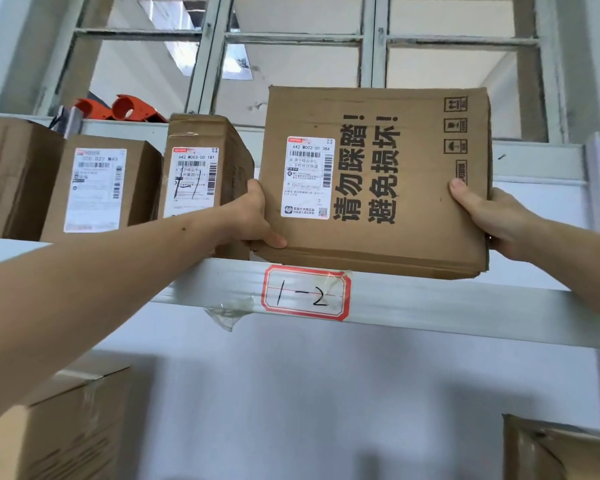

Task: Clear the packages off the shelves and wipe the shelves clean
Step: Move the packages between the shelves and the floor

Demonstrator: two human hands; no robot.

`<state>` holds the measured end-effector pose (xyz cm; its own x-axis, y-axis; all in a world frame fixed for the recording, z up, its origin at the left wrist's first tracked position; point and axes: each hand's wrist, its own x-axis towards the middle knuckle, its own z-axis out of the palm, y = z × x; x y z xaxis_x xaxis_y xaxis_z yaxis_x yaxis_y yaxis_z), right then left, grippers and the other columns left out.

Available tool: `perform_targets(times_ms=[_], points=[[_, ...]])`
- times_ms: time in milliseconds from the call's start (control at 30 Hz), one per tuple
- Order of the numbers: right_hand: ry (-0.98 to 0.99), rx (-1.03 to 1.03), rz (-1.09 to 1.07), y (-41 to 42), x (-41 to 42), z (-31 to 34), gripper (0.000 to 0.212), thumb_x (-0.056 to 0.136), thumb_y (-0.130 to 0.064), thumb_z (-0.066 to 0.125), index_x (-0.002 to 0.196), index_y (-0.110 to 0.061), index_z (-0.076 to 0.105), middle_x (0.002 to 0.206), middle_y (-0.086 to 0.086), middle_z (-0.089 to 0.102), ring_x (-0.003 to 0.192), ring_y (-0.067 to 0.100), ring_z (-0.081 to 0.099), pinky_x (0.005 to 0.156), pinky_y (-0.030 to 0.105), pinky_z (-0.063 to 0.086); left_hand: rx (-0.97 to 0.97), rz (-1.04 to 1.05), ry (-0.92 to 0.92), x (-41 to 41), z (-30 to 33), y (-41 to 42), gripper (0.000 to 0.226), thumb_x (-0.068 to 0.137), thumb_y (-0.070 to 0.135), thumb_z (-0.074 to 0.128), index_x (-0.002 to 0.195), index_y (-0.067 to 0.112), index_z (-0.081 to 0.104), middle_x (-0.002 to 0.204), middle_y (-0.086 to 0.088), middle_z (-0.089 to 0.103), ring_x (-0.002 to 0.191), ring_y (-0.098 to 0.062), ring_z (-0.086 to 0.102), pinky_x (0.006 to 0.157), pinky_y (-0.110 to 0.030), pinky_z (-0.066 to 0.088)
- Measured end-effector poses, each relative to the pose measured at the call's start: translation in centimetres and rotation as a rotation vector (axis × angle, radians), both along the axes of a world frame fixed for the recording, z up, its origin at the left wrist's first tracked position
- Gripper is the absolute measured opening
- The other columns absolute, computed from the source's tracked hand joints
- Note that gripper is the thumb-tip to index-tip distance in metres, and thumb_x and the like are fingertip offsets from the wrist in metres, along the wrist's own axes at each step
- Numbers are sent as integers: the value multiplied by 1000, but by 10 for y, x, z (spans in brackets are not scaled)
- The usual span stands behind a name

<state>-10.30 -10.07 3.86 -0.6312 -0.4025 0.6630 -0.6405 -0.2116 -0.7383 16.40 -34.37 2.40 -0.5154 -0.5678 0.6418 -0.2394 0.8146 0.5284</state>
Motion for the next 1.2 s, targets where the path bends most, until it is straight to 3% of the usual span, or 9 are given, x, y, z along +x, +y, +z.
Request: perform_targets(times_ms=[167, 367, 533, 633, 700, 833, 933, 1100, 1200], points=[[-7, -16, -18, -3, 3, -5, 66, 83, -66, 63, 134, -25, 53, 124, -4, 64, 108, 22, 64, 88, 37, 50, 28, 3, -26, -3, -2, -6, 124, 67, 15, 90, 150, 9, -2, 132, -9, 49, 119, -28, 51, 103, -42, 47], [1, -4, -46, 0, 10, -5, 59, 85, -66, 61, 130, -29, 54, 123, -6, 64, 102, 19, 63, 82, 36, 48, 43, -23, 5, -2, -2, -3, 107, 72, 16, 86, 145, 9, 9, 128, -7, 51, 117, -26, 52, 101, -42, 48], [-40, 30, -83, 1, 12, -1, 75, 80, -72, 62, 137, -24, 50, 126, -4, 62, 107, 23, 62, 86, 39, 47, 78, -54, 81, 3, 0, 1, 85, 73, 20, 86, 134, 14, 28, 120, -2, 56, 111, -23, 55, 92, -34, 49], [-93, 57, -101, -1, 12, 1, 84, 76, -75, 63, 137, -18, 50, 125, 1, 63, 105, 27, 64, 87, 41, 51, 133, -125, 158, 7, 2, 4, 85, 72, 22, 86, 137, 16, 32, 124, 0, 57, 113, -21, 55, 98, -35, 47], [-124, 71, -122, -2, 14, 2, 84, 77, -74, 63, 135, -14, 52, 124, 5, 64, 103, 29, 64, 79, 38, 52, 158, -144, 172, 10, 1, 6, 86, 72, 26, 86, 139, 17, 33, 126, 2, 56, 114, -20, 55, 100, -34, 46], [-162, 125, -119, -1, 20, 7, 66, 85, -64, 63, 129, -15, 56, 113, 5, 66, 92, 27, 64, 68, 34, 47, 153, -76, 141, 16, 0, 9, 92, 70, 37, 86, 140, 14, 31, 128, 0, 54, 114, -20, 53, 100, -35, 45], [-191, 168, -56, 1, 24, 10, 44, 93, -50, 61, 125, -19, 59, 102, 2, 68, 81, 20, 64, 64, 33, 48, 157, -3, 177, 19, 2, 14, 94, 70, 46, 84, 138, 10, 29, 127, -4, 51, 111, -23, 52, 93, -38, 47], [-225, 255, -35, 4, 27, 5, 35, 95, -37, 61, 124, -18, 60, 108, 5, 68, 81, 22, 64, 66, 34, 50, 206, 25, 127, 22, -2, 28, 90, 74, 49, 80, 139, 9, 32, 122, -5, 52, 101, -23, 55, 73, -34, 49], [-223, 255, -46, 5, 28, 2, 34, 94, -31, 63, 124, -15, 60, 111, 7, 68, 84, 24, 64, 74, 36, 53, 237, 11, 125, 18, -5, 27, 60, 79, 42, 78, 120, 13, 46, 95, 0, 56, 79, -14, 55, 61, -28, 46]])
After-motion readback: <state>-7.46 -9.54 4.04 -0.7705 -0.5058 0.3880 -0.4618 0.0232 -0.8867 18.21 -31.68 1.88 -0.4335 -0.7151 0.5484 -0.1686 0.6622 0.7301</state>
